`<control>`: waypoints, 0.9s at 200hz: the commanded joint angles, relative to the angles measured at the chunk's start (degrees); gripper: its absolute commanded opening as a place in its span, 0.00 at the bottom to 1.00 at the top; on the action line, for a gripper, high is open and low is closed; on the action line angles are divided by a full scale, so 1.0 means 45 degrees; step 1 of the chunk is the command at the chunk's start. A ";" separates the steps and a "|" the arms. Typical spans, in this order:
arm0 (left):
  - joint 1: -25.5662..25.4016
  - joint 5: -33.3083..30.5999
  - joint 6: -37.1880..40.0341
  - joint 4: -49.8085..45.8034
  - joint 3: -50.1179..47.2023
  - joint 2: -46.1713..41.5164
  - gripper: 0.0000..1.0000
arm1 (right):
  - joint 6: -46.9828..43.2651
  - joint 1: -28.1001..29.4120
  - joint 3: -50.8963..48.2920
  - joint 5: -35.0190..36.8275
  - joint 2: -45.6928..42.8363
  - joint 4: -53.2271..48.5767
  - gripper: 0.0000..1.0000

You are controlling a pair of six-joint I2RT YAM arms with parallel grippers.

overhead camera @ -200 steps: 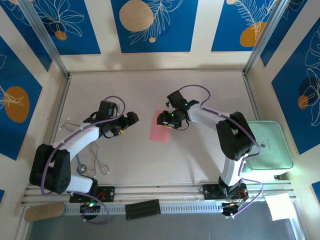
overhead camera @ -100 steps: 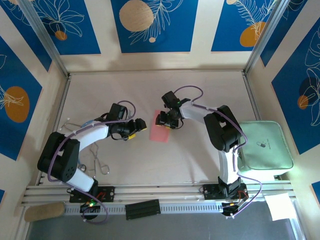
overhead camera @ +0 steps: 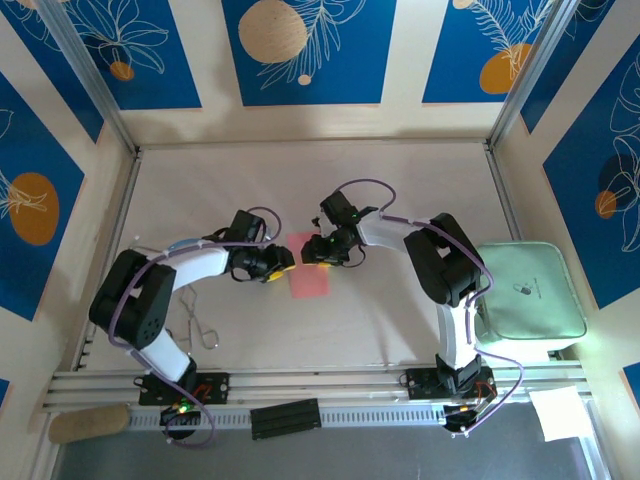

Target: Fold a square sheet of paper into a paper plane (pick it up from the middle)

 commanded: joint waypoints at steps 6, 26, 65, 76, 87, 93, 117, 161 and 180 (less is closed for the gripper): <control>-0.0202 0.0156 -0.0079 0.0342 0.0584 0.0464 0.40 | 0.0005 0.0007 -0.0461 -0.0335 0.0184 -0.0505 0.46; -0.0243 0.0093 -0.0020 0.0344 0.0782 0.0720 0.37 | 0.0069 -0.0005 -0.0424 -0.0322 0.0207 -0.0525 0.44; -0.0241 -0.0127 0.0027 0.0190 0.0971 0.1119 0.37 | 0.0093 -0.0055 -0.0459 -0.0335 0.0225 -0.0542 0.43; -0.0234 -0.0248 0.0018 0.0114 0.0983 0.1155 0.37 | 0.0105 -0.0059 -0.0483 -0.0308 0.0226 -0.0564 0.43; -0.0243 -0.0472 0.0066 -0.0026 0.1014 0.1110 0.37 | 0.0102 -0.0095 -0.0497 -0.0288 0.0225 -0.0570 0.43; -0.0239 -0.0580 0.0122 -0.0156 0.1040 0.1100 0.38 | 0.0123 -0.0089 -0.0498 -0.0286 0.0225 -0.0578 0.43; -0.0243 -0.0965 0.0307 -0.0507 0.1108 0.0990 0.38 | 0.0171 -0.0142 -0.0498 -0.0286 0.0288 -0.0584 0.43; -0.0243 -0.0530 0.0321 -0.0238 0.1098 0.1271 0.38 | 0.0214 -0.0152 -0.0478 -0.0335 0.0367 -0.0564 0.43; -0.0280 -0.0404 0.0308 0.0044 0.1006 0.1321 0.38 | 0.0222 -0.0161 -0.0478 -0.0345 0.0392 -0.0581 0.43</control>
